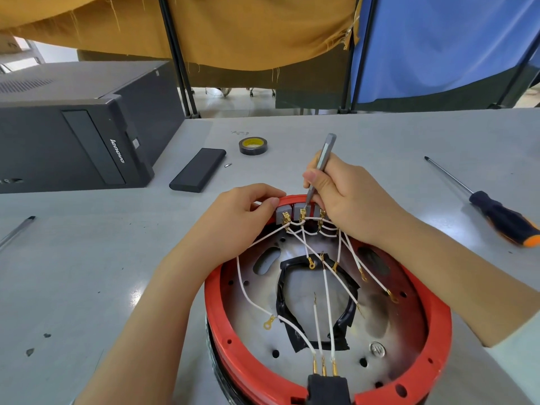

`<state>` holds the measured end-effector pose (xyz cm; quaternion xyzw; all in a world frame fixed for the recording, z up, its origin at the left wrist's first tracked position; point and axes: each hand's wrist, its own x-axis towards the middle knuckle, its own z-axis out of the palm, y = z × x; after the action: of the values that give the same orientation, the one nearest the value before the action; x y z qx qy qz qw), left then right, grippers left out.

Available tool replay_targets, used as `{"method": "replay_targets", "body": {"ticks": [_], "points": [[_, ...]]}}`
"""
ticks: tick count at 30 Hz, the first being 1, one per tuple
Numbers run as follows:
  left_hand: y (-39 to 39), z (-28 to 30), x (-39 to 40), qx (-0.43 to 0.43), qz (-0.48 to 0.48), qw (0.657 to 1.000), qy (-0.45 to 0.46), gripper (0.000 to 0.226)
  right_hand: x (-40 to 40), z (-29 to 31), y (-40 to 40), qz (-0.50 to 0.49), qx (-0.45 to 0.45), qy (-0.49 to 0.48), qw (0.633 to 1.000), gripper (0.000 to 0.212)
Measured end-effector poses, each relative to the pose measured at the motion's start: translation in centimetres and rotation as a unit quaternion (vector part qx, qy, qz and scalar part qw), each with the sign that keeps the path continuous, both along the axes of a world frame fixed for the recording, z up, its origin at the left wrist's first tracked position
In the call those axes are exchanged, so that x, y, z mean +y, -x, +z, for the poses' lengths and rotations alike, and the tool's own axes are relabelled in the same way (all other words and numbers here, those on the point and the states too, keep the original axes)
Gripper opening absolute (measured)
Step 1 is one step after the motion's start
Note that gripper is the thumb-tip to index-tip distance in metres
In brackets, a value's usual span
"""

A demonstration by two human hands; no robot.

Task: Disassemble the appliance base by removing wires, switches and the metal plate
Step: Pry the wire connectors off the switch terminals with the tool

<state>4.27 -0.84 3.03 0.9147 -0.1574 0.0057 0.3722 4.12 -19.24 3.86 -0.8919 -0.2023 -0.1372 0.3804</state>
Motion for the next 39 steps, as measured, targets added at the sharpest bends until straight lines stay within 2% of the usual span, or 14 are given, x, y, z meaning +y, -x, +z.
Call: {"method": "replay_targets", "body": {"ticks": [9,23,29,33,39], "points": [[0.1,0.0,0.0,0.003,-0.003,1.0,0.001,0.024,0.0,0.0,0.3,-0.004,-0.06,0.105,0.993,0.014],[0.1,0.2,-0.1,0.001,-0.001,1.0,-0.007,0.024,0.1,1.0,-2.1,-0.013,0.12,-0.005,0.993,0.026],[0.1,0.2,-0.1,-0.002,0.003,1.0,-0.004,0.024,-0.2,0.2,-0.9,-0.01,0.055,-0.033,0.998,0.023],[0.1,0.1,-0.1,-0.004,0.005,1.0,-0.009,0.023,0.0,0.2,-0.6,-0.014,0.024,0.006,1.0,0.02],[0.1,0.2,-0.1,-0.006,0.003,1.0,-0.011,0.023,0.0,0.4,-0.8,-0.02,0.044,0.016,0.999,0.02]]}}
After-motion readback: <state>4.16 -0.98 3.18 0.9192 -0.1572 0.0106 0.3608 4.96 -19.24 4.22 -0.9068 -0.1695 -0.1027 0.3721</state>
